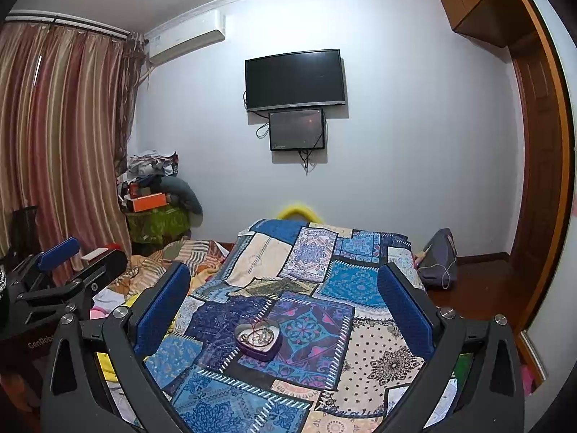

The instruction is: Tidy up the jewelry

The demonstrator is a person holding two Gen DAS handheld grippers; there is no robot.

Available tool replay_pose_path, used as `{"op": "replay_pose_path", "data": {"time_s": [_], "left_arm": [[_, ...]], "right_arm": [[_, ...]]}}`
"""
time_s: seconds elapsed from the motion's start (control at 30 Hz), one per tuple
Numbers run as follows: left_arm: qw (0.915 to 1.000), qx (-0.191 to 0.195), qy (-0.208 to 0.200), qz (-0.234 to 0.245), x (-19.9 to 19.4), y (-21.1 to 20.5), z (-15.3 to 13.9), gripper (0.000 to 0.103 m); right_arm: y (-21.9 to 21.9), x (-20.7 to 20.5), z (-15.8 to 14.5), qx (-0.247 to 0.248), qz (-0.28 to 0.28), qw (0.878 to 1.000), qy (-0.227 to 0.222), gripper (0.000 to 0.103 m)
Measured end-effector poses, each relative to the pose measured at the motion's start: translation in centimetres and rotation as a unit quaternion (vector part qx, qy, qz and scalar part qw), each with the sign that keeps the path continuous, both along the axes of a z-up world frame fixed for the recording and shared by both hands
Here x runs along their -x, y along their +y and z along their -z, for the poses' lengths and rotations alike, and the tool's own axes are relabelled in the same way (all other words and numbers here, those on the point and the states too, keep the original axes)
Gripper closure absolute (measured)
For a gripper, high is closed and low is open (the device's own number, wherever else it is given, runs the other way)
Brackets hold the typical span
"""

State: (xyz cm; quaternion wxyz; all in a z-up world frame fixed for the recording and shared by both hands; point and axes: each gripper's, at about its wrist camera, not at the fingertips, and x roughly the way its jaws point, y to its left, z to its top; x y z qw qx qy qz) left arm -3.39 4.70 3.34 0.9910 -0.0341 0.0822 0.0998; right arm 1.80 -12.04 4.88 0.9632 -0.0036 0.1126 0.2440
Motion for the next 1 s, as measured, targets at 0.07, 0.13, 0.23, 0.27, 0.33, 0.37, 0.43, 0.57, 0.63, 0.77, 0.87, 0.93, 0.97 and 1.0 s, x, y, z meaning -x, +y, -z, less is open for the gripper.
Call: {"op": "replay_pose_path", "data": {"time_s": [0.07,0.13,0.23,0.27,0.33,0.37,0.43,0.57,0.63,0.77,0.87,0.93,0.97,1.0], "left_arm": [[1.0000,0.001,0.001,0.000,-0.03,0.04,0.05,0.001],[1.0000,0.001,0.002,0.001,-0.09,0.20,0.12,0.001],[1.0000,0.000,0.002,0.001,-0.10,0.23,0.11,0.001],[1.0000,0.001,0.002,0.002,-0.12,0.25,0.11,0.001],[1.0000,0.001,0.002,0.006,-0.13,0.31,0.16,0.001],[1.0000,0.002,0.001,0.004,-0.15,0.33,0.15,0.001],[1.0000,0.001,0.002,0.007,-0.14,0.35,0.25,0.001],[0.9999,0.000,0.005,0.016,-0.08,0.20,0.40,0.001],[0.9998,-0.004,0.006,0.018,-0.03,0.08,0.38,0.001],[0.9997,-0.011,0.007,0.020,-0.03,-0.22,0.46,0.001],[0.9997,-0.009,0.009,0.020,-0.10,-0.29,0.46,0.001],[0.9997,-0.007,0.009,0.021,-0.10,-0.26,0.46,0.001],[0.9997,-0.006,0.008,0.021,-0.08,-0.19,0.46,0.001],[0.9997,-0.006,0.008,0.021,-0.09,-0.21,0.47,0.001]], "right_arm": [[0.01,-0.01,0.01,0.001,0.000,1.000,0.000,0.000],[0.00,-0.10,-0.04,0.000,0.001,1.000,0.000,0.000],[-0.01,-0.03,-0.11,0.000,0.000,1.000,-0.001,0.000],[0.00,-0.04,-0.06,0.000,0.000,1.000,0.000,0.000],[-0.02,-0.01,-0.12,0.000,0.000,1.000,0.000,0.000],[-0.01,-0.03,-0.10,0.000,0.000,1.000,0.001,0.000],[-0.03,-0.13,-0.12,0.000,-0.001,1.000,0.003,0.000],[-0.05,-0.15,-0.13,0.000,-0.001,1.000,0.003,0.000],[-0.08,-0.14,-0.18,0.000,-0.001,1.000,0.002,0.000],[-0.13,-0.25,-0.06,0.001,0.000,1.000,0.003,0.000],[-0.16,-0.36,0.01,0.003,0.000,1.000,0.004,0.000],[-0.15,-0.29,0.01,0.004,0.001,1.000,0.003,0.000],[-0.14,-0.31,0.02,0.004,0.001,1.000,0.003,0.000],[-0.13,-0.34,0.01,0.004,0.001,1.000,0.004,0.000]]}}
